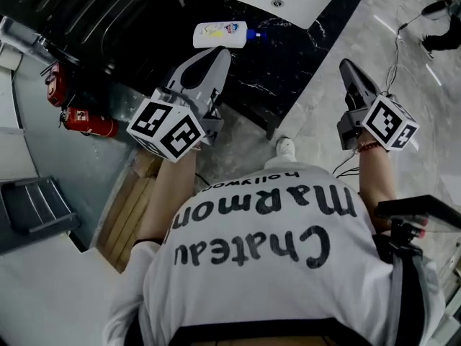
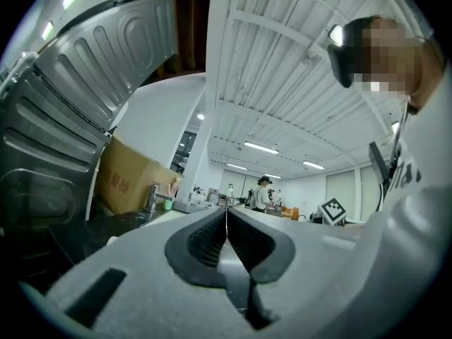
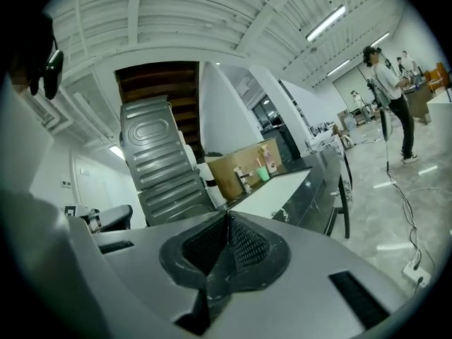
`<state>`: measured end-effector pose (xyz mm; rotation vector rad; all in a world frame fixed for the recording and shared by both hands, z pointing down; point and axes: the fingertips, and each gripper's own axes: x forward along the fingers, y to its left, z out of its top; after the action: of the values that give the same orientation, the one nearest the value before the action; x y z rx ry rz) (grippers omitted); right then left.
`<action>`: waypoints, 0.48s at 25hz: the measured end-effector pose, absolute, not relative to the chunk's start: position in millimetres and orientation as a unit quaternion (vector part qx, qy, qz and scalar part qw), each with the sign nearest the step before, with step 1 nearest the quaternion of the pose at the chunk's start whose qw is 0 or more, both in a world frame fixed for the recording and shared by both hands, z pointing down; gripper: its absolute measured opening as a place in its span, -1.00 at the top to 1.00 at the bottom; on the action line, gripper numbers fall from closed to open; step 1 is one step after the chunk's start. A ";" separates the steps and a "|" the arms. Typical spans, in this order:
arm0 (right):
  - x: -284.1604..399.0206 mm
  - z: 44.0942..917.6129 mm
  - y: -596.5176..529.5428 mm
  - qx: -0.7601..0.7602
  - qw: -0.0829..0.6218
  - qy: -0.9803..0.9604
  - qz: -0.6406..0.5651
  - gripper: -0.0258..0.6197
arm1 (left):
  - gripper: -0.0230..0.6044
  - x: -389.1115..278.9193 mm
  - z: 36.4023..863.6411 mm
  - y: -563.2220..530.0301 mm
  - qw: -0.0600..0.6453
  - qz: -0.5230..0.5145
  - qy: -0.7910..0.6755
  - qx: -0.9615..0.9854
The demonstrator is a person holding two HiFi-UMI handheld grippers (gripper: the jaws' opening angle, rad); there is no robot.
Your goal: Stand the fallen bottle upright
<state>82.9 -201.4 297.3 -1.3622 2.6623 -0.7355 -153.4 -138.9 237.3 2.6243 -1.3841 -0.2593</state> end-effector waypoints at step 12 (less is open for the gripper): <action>94.3 312.9 -333.0 -0.391 0.015 0.886 -0.249 0.87 | 0.87 -102.6 282.4 -235.4 0.083 0.057 -0.426 0.899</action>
<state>94.3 -333.0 312.9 -1.2165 2.7563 -0.7747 -102.6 -235.4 282.4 2.6836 -1.2730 0.1702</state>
